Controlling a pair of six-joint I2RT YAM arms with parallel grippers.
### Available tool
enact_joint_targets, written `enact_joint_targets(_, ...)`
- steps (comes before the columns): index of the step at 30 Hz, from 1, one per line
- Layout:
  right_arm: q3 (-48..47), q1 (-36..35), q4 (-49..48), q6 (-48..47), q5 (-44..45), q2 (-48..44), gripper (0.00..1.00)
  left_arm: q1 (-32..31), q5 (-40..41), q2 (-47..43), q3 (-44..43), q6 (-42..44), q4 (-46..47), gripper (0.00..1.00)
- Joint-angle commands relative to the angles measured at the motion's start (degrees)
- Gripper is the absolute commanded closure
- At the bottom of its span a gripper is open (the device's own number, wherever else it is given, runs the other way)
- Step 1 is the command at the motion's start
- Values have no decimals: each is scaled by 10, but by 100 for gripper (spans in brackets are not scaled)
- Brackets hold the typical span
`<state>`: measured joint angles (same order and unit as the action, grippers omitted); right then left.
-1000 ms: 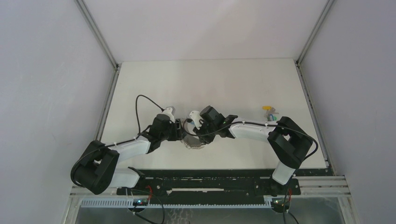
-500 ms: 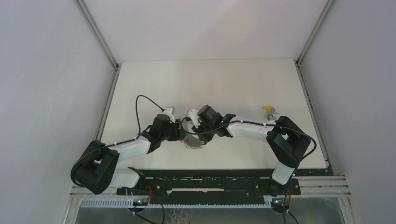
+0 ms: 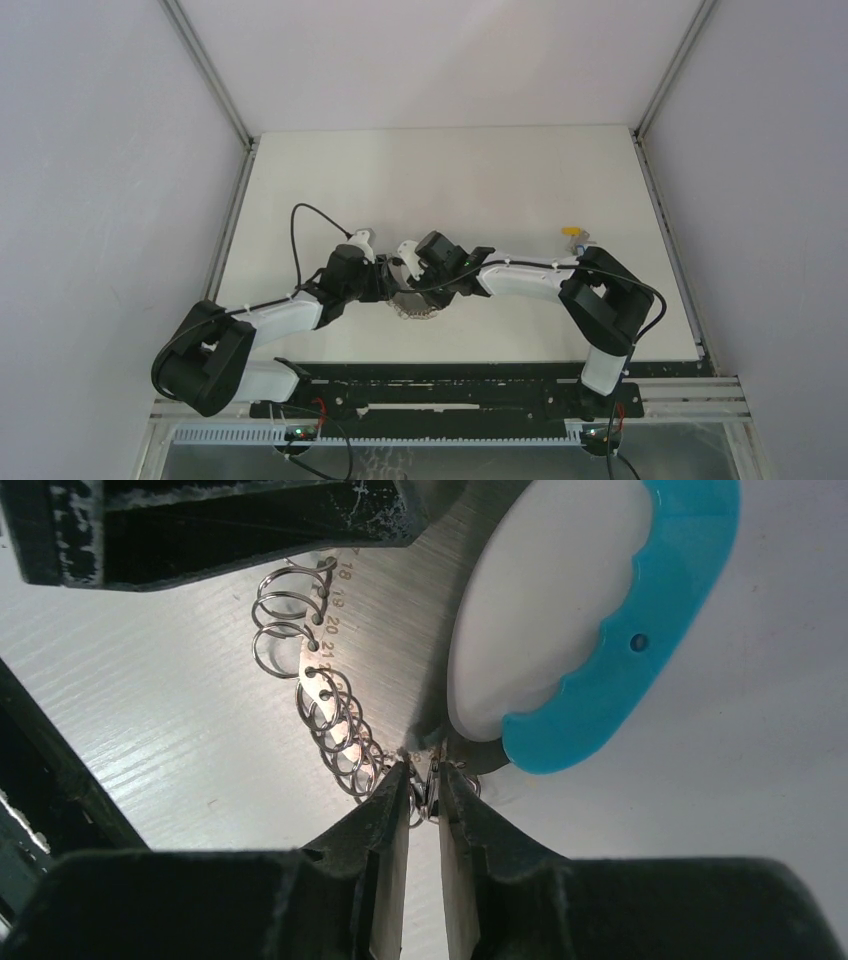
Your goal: Put the keys on the keyring
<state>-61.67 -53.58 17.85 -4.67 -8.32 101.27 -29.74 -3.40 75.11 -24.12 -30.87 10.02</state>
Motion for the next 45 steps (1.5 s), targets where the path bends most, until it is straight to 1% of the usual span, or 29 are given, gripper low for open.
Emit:
enact_joint_targets(1,-23,-8,4,7,24,0,84,-3,-8,3,1,0,17,43)
enact_joint_targets(5,-23,-9,6,7,27,3,90,-3,-8,3,1,-1,17,43)
enact_joint_targets(9,-23,-13,7,6,30,3,100,-3,-9,2,1,-1,17,43)
enact_joint_targets(16,-22,-18,7,-3,49,-30,100,-4,-6,-18,0,1,8,42)
enact_joint_targets(21,-7,-19,-7,-23,64,-95,100,-3,4,-74,2,5,-4,42)
enact_joint_targets(26,24,-15,-37,-47,62,-145,100,-2,-11,-147,7,16,2,40)
enact_joint_targets(31,78,-7,-90,-51,44,-189,100,-3,-36,-214,42,44,55,38)
enact_joint_targets(35,102,7,-119,-55,30,-218,100,-2,-71,-228,76,52,120,37)
enact_joint_targets(40,106,30,-116,-73,-6,-228,100,-3,-121,-208,94,72,196,36)
enact_joint_targets(45,114,69,-126,-77,-62,-235,100,-3,-179,-159,99,97,303,36)
